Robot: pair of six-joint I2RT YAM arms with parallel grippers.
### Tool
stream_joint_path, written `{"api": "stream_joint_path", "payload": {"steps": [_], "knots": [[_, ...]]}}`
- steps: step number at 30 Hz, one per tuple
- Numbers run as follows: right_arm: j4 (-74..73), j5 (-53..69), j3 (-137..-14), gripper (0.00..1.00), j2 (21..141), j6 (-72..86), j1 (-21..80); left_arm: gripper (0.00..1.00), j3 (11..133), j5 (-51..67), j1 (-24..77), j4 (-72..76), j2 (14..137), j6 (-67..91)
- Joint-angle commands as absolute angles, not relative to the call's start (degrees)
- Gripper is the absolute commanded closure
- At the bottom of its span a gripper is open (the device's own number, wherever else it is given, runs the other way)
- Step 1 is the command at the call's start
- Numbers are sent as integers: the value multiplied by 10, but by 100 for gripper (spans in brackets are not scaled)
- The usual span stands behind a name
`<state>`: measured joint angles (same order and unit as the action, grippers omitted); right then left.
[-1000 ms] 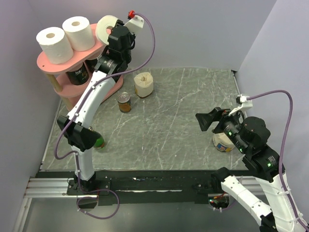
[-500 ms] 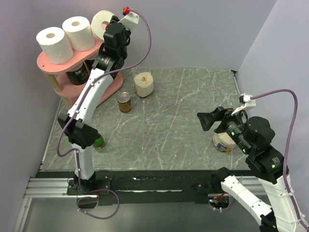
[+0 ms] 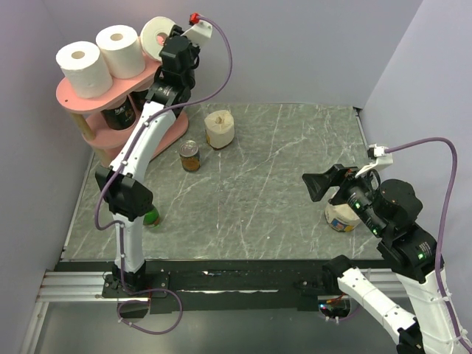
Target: Place and organize the paper towels onto the shelf
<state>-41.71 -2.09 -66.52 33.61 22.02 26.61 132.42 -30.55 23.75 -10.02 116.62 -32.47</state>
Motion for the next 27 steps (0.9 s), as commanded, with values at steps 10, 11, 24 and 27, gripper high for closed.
{"api": "stream_joint_path", "payload": {"steps": [10,11,24,27], "knots": [[-410,-17,-692,1,318,232,265,37,1355,-295,222,-11,1168,-346],[-410,-15,-692,0,318,232,265,37,1359,-296,221,-11,1171,-348],[-416,-14,-692,1,317,231,265,31,1373,-295,218,-4,1179,-345],[-414,-11,-689,0,316,232,265,30,1371,-295,218,13,1177,-351]]}}
